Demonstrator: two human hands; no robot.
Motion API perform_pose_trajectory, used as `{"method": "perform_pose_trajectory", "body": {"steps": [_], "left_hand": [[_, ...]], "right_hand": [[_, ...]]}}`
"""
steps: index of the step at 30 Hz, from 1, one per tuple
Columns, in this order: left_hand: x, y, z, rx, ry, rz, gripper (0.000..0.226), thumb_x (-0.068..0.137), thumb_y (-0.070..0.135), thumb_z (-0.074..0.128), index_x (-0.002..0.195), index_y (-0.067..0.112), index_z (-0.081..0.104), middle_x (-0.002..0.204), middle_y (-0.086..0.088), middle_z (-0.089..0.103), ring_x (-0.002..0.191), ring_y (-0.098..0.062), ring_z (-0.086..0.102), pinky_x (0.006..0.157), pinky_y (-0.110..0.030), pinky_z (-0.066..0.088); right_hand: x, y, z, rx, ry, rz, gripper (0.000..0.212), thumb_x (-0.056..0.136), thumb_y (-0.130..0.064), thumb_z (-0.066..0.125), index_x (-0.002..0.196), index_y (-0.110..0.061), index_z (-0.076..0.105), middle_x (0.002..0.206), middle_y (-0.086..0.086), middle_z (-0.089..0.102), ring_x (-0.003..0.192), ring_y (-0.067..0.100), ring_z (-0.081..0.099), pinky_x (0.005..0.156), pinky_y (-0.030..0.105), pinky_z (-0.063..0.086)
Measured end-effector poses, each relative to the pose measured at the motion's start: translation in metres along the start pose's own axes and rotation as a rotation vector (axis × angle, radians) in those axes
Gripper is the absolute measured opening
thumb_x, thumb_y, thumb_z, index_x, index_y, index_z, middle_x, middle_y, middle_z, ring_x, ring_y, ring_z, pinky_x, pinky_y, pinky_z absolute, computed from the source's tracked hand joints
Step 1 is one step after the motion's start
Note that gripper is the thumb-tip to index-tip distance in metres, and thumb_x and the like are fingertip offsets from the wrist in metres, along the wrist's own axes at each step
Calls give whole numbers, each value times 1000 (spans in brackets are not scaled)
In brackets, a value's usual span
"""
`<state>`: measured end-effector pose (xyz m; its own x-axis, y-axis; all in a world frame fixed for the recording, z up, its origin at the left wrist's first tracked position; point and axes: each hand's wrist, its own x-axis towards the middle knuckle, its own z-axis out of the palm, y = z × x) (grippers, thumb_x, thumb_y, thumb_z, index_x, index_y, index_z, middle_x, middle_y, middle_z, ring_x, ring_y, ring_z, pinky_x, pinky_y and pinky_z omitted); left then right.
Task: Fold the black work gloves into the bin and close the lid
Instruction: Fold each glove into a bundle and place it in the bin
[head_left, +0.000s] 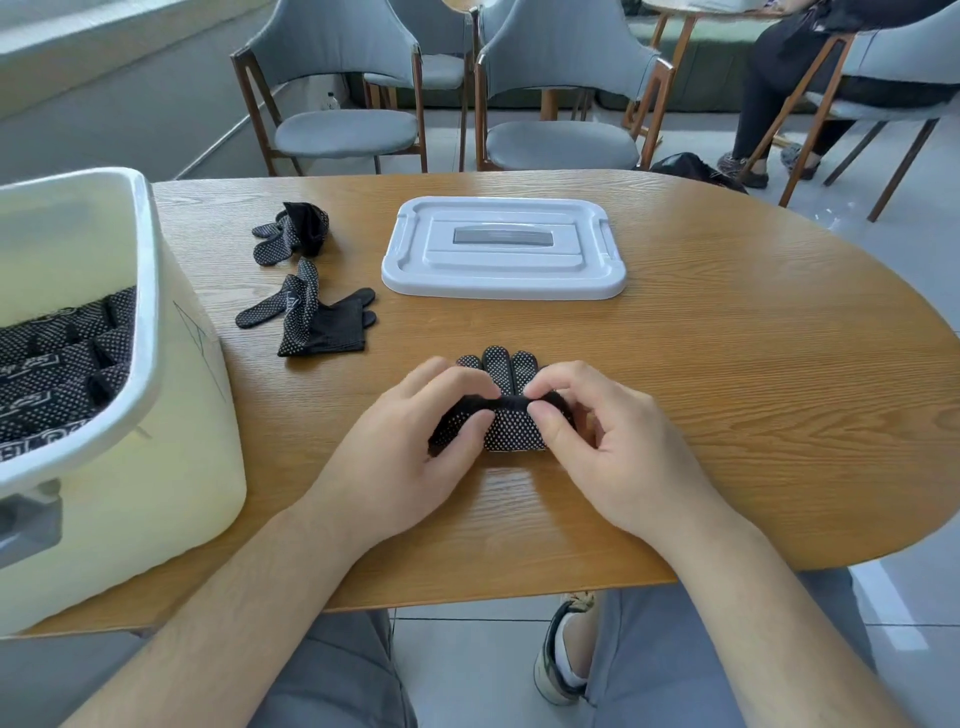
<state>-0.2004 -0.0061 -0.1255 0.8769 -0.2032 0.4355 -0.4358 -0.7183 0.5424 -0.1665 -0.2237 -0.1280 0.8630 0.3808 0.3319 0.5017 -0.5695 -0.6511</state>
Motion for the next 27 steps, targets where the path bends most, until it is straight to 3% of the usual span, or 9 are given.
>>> {"method": "perform_pose_trajectory", "body": {"steps": [4,8,14,18,22,27], "left_hand": [[5,-10,7,207,66,74,15,102,26,61,107,16,70,116,2,58,106,-22,56,93,-37,47],[3,-8,7,361,112,60,30,102,46,53,104,26,75,114,13,64,110,-19,56,91,-39,44],[-5,-11,-3,332,-81,3,61,83,76,54,125,33,67,127,22,57,124,-9,48,100,-35,34],[-2,-13,-1,315,-57,5,48,90,65,52,124,34,67,124,23,59,120,-9,50,96,-33,34],[-4,-11,-6,198,-32,16,35,94,56,55,116,34,70,109,24,61,110,-7,53,94,-44,40],[-7,-9,-11,20,-29,-17,25,97,50,55,113,34,67,105,28,64,108,-5,56,96,-47,43]], "right_hand": [[7,3,8,-134,62,-21,19,101,-42,56,111,-34,70,104,-19,53,81,1,52,66,16,41],[5,7,11,-221,125,-75,26,102,-36,56,114,-22,75,112,-11,53,96,9,53,77,32,52],[-6,3,-1,-322,-11,-101,46,86,-43,59,132,-38,61,134,-23,55,119,11,51,99,37,45],[-3,5,2,-295,31,-113,35,92,-39,57,126,-36,67,127,-22,63,116,10,54,96,40,48],[-6,4,-2,-199,77,-149,30,88,-37,62,116,-34,72,108,-21,68,104,9,57,90,39,51],[-11,-1,-5,5,29,-48,25,85,-49,59,109,-43,62,98,-19,66,98,6,62,79,29,50]]}}
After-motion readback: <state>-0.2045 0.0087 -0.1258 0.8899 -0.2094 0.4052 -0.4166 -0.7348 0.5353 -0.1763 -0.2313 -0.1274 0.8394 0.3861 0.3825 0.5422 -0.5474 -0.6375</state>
